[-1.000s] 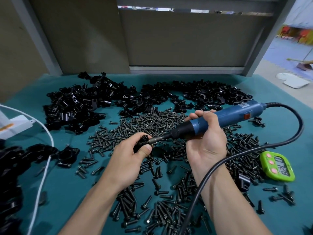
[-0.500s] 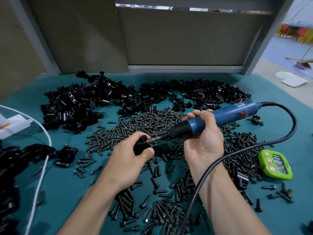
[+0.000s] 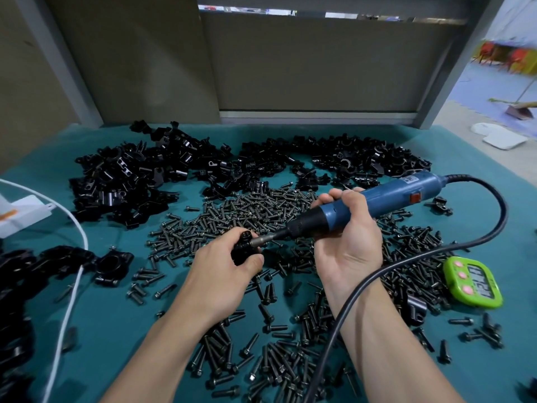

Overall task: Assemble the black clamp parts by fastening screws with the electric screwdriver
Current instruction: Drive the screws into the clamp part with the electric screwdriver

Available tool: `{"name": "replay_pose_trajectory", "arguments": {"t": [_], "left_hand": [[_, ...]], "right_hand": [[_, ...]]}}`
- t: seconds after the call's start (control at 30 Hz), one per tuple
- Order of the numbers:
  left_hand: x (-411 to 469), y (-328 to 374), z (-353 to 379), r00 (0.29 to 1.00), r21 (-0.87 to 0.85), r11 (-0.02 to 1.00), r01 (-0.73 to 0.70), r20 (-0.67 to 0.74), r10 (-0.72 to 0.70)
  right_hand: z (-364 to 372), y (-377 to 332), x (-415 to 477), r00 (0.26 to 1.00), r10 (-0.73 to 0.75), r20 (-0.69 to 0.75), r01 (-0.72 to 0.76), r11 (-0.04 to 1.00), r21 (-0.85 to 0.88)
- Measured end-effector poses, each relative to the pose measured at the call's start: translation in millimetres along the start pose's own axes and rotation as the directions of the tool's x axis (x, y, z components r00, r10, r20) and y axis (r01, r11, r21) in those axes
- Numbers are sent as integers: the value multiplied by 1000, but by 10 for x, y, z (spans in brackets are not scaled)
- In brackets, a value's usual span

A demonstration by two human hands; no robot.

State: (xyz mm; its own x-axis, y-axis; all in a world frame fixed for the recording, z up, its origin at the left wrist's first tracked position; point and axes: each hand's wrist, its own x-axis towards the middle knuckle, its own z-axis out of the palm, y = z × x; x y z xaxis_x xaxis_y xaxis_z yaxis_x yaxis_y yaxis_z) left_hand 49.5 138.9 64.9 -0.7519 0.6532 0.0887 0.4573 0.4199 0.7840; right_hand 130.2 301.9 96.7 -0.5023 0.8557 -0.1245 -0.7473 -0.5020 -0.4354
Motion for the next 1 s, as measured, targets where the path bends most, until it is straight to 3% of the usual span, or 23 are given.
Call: {"name": "replay_pose_trajectory", "arguments": {"t": [0.33,0.6,0.77,1.0], "left_hand": [[0,45,8,999,5,999,49,11,-49],[9,33,-26,991,-16,996,90,99,-88],[1,27,-53,987,-9,997,81,139,-79],[37,47,-116,981,-108,989,103,178,-83]], "right_hand": [[10,12,-8,999,-10,48,10,1000,-4],[45,-29,18,991,15,136,-14,1000,-8],[36,-53,51,987,73,143,-79,996,32],[-108,-166,119,922,218,319,-234,972,13]]}}
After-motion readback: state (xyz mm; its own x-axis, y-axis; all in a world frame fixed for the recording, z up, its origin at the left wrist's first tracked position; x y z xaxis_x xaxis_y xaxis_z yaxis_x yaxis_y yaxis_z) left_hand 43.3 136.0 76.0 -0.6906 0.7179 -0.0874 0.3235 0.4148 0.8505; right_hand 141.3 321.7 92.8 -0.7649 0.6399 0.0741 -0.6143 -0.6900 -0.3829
